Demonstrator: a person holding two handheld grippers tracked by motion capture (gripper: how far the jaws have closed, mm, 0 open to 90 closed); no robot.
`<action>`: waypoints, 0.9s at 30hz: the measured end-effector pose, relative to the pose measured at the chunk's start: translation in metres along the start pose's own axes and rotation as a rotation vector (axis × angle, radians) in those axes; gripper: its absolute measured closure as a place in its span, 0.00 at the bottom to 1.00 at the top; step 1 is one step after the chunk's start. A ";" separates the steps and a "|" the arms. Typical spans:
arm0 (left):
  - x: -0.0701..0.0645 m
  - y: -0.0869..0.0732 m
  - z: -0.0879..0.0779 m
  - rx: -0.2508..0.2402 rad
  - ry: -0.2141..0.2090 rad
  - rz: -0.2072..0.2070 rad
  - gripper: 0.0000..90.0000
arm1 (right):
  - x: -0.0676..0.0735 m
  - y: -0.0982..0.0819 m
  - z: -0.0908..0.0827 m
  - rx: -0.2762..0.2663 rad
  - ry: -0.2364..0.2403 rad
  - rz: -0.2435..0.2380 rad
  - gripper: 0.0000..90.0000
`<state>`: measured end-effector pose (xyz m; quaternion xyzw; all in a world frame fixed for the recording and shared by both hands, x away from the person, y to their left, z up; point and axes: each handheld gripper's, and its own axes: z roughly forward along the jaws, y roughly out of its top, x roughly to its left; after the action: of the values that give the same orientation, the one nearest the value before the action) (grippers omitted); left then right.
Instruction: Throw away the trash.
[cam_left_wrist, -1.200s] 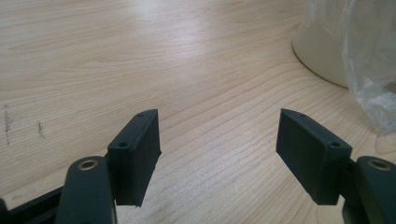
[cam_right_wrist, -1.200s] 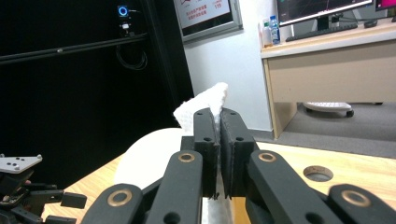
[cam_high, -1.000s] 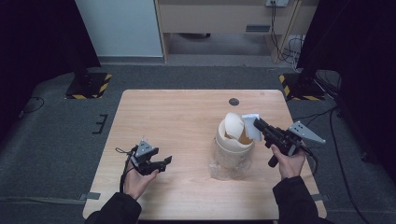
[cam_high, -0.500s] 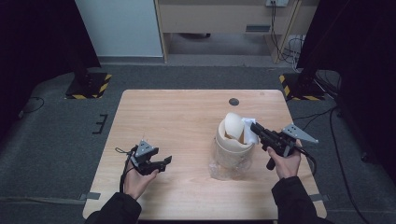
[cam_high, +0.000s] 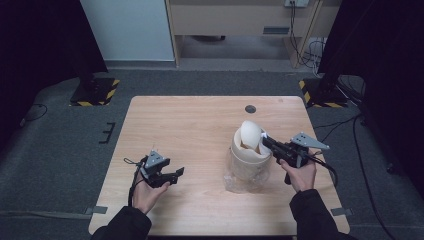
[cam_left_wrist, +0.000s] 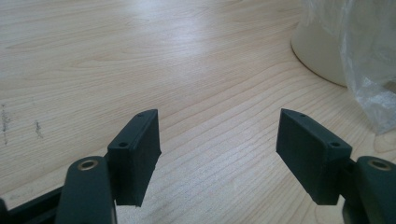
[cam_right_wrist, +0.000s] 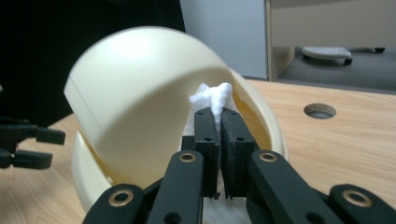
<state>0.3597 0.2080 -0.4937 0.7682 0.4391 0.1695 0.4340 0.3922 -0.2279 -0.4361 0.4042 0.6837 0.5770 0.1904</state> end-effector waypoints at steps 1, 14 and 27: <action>0.000 0.000 0.000 0.000 0.000 0.000 0.33 | 0.000 0.000 0.001 0.011 -0.001 -0.002 0.96; -0.001 0.000 0.001 0.007 -0.004 0.006 0.33 | 0.002 0.004 0.007 0.115 0.014 -0.038 0.87; -0.001 0.000 0.000 0.006 -0.004 0.007 0.33 | -0.001 0.018 -0.008 0.106 0.029 -0.078 0.75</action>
<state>0.3596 0.2074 -0.4936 0.7713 0.4362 0.1680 0.4320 0.3930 -0.2338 -0.4168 0.3784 0.7312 0.5379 0.1810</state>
